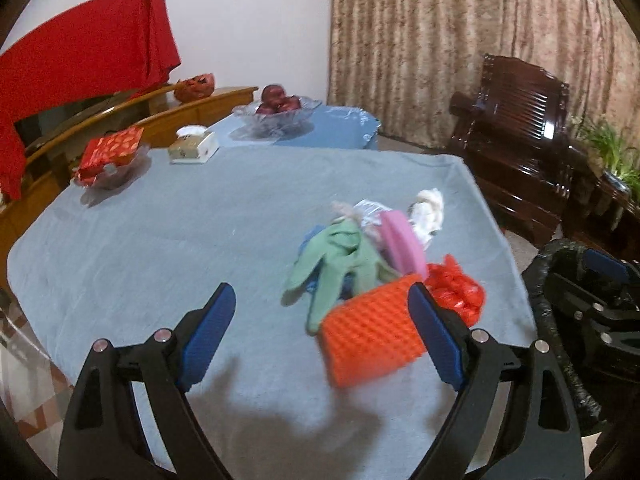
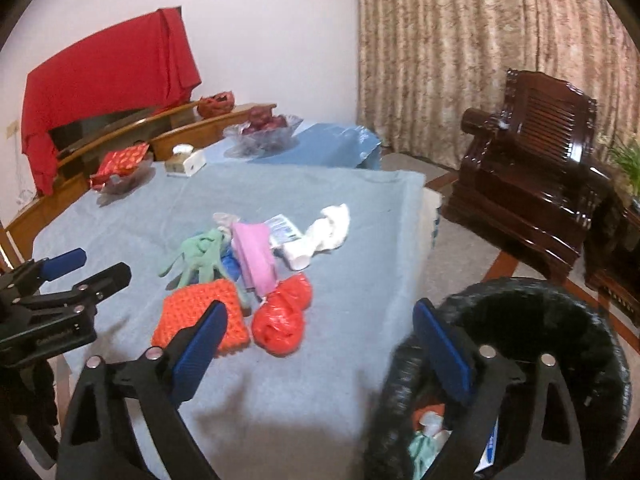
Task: Collect trash
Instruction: 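Return both tools to the table and grasp the red plastic bag with the right gripper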
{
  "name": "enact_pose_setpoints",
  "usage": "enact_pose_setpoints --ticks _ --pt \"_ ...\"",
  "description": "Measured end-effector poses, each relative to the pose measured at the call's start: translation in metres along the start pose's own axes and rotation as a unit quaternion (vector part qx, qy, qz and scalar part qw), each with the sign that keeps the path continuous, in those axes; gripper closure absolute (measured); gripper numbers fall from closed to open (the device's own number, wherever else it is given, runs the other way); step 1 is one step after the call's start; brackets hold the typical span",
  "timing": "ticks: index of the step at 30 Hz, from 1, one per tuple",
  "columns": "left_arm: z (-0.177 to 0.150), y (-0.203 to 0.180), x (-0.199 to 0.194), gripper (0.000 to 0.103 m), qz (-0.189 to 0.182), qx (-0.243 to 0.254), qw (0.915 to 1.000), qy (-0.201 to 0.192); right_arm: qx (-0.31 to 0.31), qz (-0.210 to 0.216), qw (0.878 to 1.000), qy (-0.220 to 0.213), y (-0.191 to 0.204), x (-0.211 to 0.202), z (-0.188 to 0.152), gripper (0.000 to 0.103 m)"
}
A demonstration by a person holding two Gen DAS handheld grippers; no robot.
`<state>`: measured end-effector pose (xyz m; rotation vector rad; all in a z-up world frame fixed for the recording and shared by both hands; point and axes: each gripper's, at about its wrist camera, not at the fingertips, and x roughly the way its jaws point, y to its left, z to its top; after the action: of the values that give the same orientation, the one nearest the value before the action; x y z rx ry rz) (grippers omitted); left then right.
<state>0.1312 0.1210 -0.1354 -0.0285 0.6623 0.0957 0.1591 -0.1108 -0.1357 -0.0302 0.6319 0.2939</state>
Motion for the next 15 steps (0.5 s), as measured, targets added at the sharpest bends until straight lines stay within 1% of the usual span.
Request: enact_pose_setpoints --ticks 1,3,6,8,11,15 --pt "-0.001 0.002 0.003 0.019 0.001 -0.002 1.0000 0.003 -0.001 -0.001 1.000 0.004 0.004 0.008 0.000 0.015" --pt "-0.005 0.006 0.009 0.020 0.001 -0.004 0.9999 0.010 0.001 0.000 1.000 0.012 0.008 0.019 -0.002 0.023" --pt "-0.008 0.008 0.016 0.022 0.000 -0.005 0.9998 0.017 0.002 0.003 1.000 0.029 0.014 0.040 -0.003 0.029" --pt "-0.010 0.009 0.021 0.023 -0.001 -0.008 0.9997 0.021 0.000 0.004 0.999 0.035 0.017 0.049 -0.006 0.030" --pt "-0.013 0.010 0.027 0.023 -0.002 -0.009 0.9996 0.025 -0.002 0.004 0.999 0.048 0.019 0.063 -0.009 0.038" --pt "-0.014 0.010 0.033 0.024 -0.004 -0.010 0.9995 0.030 0.000 0.004 0.998 0.065 0.020 0.076 -0.015 0.041"
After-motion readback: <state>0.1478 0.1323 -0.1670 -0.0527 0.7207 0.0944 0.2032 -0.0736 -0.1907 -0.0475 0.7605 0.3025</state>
